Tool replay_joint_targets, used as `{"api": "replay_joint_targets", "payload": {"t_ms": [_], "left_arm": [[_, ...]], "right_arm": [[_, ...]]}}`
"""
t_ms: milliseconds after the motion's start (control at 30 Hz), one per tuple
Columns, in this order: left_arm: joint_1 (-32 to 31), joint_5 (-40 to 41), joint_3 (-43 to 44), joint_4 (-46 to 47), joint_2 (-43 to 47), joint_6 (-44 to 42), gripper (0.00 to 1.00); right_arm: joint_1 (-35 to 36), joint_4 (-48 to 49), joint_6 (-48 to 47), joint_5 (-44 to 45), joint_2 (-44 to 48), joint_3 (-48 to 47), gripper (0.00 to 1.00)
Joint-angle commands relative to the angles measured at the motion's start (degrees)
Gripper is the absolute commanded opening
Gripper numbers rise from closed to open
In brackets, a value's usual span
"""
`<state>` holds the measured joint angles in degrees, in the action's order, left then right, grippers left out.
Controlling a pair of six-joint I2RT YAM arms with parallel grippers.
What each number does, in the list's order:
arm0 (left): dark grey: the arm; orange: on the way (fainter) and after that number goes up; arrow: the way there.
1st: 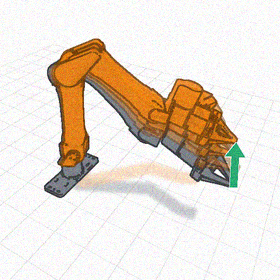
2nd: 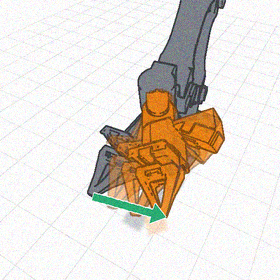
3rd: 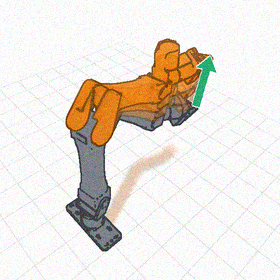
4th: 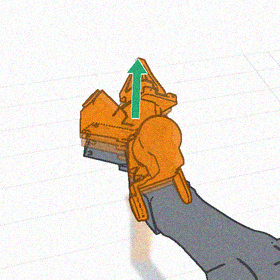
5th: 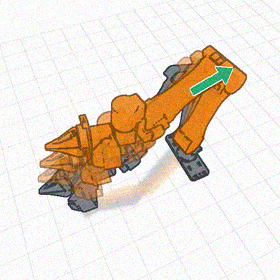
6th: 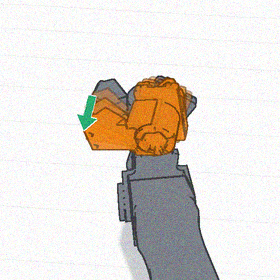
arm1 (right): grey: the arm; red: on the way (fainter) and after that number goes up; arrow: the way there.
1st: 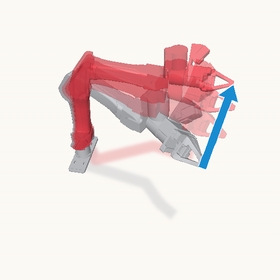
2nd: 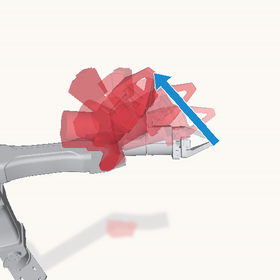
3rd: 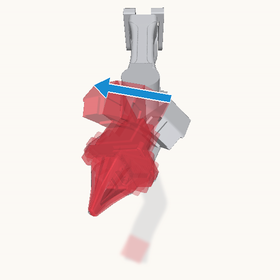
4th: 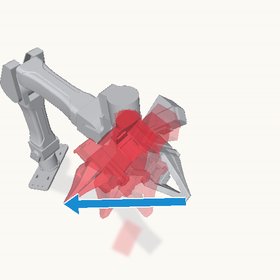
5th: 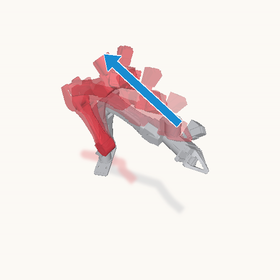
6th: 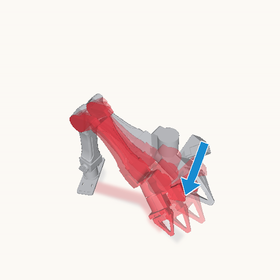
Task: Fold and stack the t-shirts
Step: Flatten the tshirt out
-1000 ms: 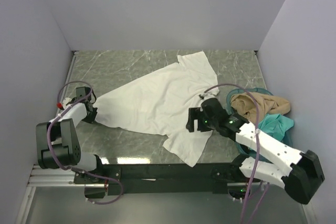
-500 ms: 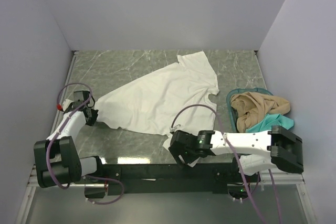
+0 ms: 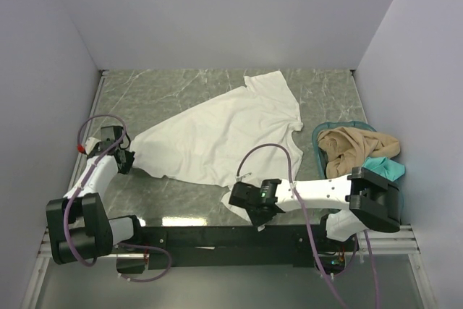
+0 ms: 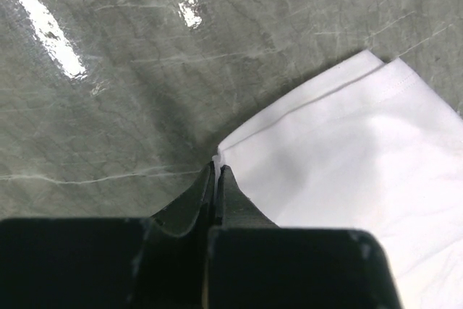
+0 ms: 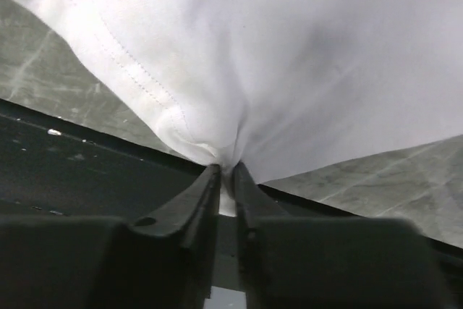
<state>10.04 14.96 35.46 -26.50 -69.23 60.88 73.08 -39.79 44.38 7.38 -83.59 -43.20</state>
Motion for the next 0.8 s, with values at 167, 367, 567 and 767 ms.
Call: {"api": "replay_joint_targets", "payload": {"t_ms": [167,367,567,767], "left_arm": [[-0.1,1.6,0.9,-2.8,4.1,1.7,0.01],[-1.1,-2.4,3.5,-1.2,7.6,1.8,0.01],[-4.1,-1.2,15.7,-5.1,4.4,3.0,0.01],[-4.2,0.5,28.3,-8.0,5.5,4.4,0.01]], "right_arm": [[-4.2,-5.5,1.9,8.9,5.4,0.1,0.0],[-17.5,-3.9,-5.0,11.3,14.1,-4.0,0.0],[-29.0,-2.4,-12.6,20.9,17.1,-18.8,0.0],[-36.9,-2.6,-20.0,25.8,18.0,-35.9,0.0]]}}
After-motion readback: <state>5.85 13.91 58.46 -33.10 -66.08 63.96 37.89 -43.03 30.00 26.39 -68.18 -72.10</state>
